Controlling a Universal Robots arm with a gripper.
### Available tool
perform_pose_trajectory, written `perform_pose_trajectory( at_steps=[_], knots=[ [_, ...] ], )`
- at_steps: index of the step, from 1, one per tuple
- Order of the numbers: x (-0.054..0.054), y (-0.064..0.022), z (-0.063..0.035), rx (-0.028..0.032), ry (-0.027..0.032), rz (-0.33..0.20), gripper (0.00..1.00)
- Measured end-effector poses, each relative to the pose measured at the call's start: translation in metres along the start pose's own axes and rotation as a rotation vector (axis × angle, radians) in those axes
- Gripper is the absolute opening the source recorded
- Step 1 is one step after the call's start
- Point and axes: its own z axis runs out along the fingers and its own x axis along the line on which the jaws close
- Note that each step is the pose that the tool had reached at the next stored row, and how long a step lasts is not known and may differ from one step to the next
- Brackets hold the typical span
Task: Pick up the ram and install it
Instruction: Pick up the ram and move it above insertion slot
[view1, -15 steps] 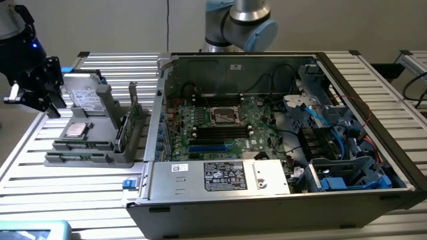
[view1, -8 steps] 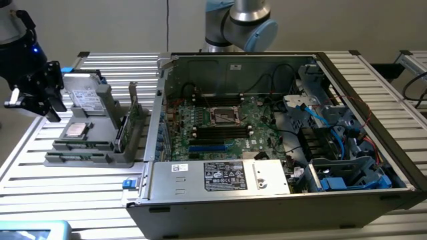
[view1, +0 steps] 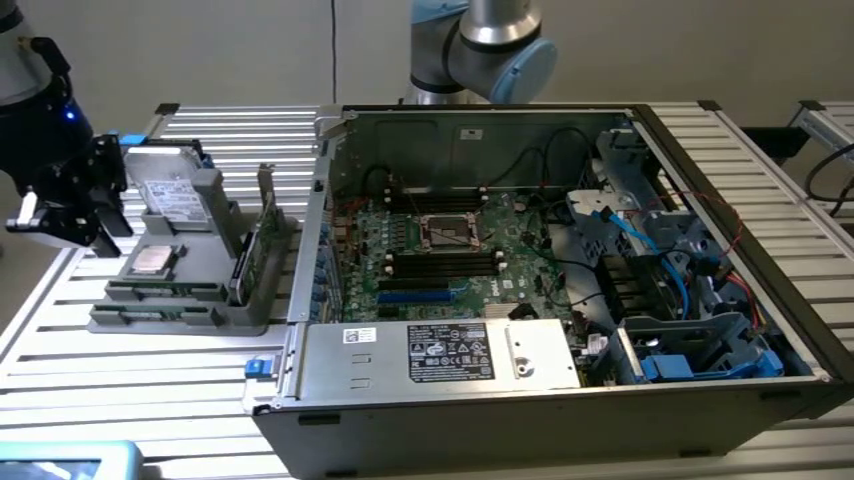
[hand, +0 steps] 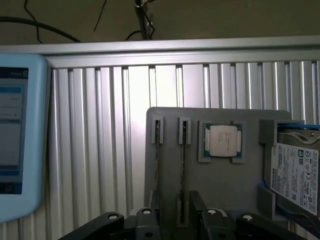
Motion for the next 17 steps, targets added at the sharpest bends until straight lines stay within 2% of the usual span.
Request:
perform_pose_trajectory(
  at_steps=[17],
  knots=[
    [0.004, -0.0027, 0.0296, -0.0002, 0.0006, -0.010, 0.36]
  ],
)
